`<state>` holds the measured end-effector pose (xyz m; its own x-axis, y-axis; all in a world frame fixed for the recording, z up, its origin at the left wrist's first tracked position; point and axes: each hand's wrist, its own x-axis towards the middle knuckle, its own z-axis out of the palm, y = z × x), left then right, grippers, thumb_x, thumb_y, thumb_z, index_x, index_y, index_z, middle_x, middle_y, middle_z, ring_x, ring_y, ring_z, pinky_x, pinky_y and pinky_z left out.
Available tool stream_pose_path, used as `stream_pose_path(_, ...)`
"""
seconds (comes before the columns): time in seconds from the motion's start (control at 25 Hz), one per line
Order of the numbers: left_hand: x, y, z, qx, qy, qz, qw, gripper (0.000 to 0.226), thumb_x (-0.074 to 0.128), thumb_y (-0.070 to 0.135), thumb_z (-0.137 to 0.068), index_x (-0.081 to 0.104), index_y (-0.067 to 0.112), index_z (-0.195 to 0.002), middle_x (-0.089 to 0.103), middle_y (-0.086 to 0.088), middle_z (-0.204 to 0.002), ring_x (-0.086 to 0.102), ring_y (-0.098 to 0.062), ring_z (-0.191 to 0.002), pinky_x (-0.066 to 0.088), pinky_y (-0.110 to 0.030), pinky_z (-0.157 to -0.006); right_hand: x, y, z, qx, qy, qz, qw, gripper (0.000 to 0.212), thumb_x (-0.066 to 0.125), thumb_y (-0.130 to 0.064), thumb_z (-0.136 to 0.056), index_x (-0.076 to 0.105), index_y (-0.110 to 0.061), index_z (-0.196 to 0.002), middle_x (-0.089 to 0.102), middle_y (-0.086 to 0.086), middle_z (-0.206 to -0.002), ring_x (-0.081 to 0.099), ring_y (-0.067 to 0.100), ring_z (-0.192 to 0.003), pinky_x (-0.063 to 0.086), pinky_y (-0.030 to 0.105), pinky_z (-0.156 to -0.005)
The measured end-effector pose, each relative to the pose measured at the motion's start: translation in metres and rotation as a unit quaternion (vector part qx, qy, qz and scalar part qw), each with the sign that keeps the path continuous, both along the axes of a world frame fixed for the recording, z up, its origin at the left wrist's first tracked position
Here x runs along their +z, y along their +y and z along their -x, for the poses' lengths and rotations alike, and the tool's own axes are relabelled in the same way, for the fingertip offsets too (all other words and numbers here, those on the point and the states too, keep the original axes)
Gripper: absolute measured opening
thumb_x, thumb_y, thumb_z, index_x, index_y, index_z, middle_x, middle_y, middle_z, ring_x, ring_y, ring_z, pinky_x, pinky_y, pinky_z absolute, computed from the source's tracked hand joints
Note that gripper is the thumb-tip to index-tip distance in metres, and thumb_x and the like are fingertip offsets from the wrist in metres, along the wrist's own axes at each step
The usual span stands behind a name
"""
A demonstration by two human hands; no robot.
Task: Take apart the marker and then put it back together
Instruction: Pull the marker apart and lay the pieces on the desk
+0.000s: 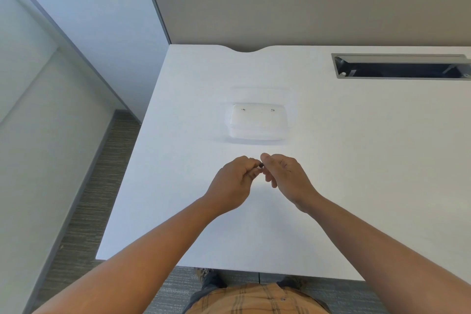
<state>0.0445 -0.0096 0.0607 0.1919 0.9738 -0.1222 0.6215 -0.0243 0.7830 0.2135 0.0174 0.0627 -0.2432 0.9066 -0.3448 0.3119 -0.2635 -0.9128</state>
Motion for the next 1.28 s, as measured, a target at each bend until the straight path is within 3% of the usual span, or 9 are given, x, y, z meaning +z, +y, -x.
stream_pose_path(0.12,-0.006,0.001,0.003,-0.031,0.068,-0.053,0.996,0.026,0.042,0.029,-0.104,0.067,0.028,-0.098,0.054,0.005,-0.085,0.053,-0.016,-0.081,0.049,-0.037,-0.065,0.002,0.002,-0.003,0.033,-0.029,0.023,0.999,0.054,0.049,-0.055,-0.100,0.062,-0.019,-0.062,0.061,-0.002,-0.061,0.049,0.010,-0.053,0.042,0.027,-0.062)
stream_pose_path(0.24,-0.007,0.002,0.004,-0.035,0.104,-0.100,0.989,0.023,0.046,0.028,-0.103,0.069,0.026,-0.098,0.053,0.008,-0.086,0.050,-0.014,-0.078,0.043,-0.030,-0.059,0.003,0.004,-0.005,0.062,-0.035,0.069,0.995,0.058,0.047,-0.056,-0.101,0.063,-0.013,-0.065,0.061,0.002,-0.058,0.046,0.017,-0.054,0.040,0.026,-0.061)
stream_pose_path(0.48,-0.007,0.005,0.007,-0.048,0.113,-0.127,0.984,0.018,0.054,0.024,-0.100,0.071,0.024,-0.094,0.044,0.016,-0.081,0.041,-0.006,-0.072,0.031,-0.023,-0.055,-0.002,0.003,-0.004,0.055,0.007,0.108,0.993,0.050,0.047,-0.044,-0.105,0.061,-0.013,-0.069,0.057,0.001,-0.058,0.044,0.011,-0.051,0.036,0.016,-0.051)
stream_pose_path(0.76,-0.007,0.009,0.010,-0.060,0.142,-0.113,0.981,0.021,0.050,0.029,-0.101,0.069,0.026,-0.093,0.055,0.008,-0.082,0.050,-0.015,-0.068,0.035,-0.026,-0.053,-0.006,0.005,-0.005,0.073,-0.001,0.091,0.993,0.040,0.047,-0.036,-0.106,0.060,-0.015,-0.074,0.055,-0.004,-0.062,0.040,0.009,-0.053,0.034,0.022,-0.056)
stream_pose_path(1.04,-0.005,0.014,0.011,-0.070,0.159,-0.122,0.977,0.021,0.050,0.029,-0.100,0.071,0.028,-0.098,0.045,0.017,-0.081,0.046,-0.010,-0.065,0.031,-0.023,-0.053,-0.005,0.007,-0.009,0.081,0.019,0.082,0.993,0.031,0.050,-0.028,-0.106,0.066,-0.011,-0.085,0.063,0.000,-0.076,0.048,0.015,-0.065,0.038,0.026,-0.055)
stream_pose_path(1.28,-0.003,0.013,0.008,-0.079,0.165,-0.147,0.972,0.021,0.051,0.028,-0.099,0.071,0.023,-0.096,0.053,0.013,-0.083,0.045,-0.011,-0.066,0.036,-0.025,-0.053,-0.004,0.008,-0.012,0.072,-0.011,0.100,0.992,0.044,0.047,-0.042,-0.105,0.064,-0.011,-0.078,0.059,0.000,-0.064,0.043,0.014,-0.052,0.034,0.025,-0.051)
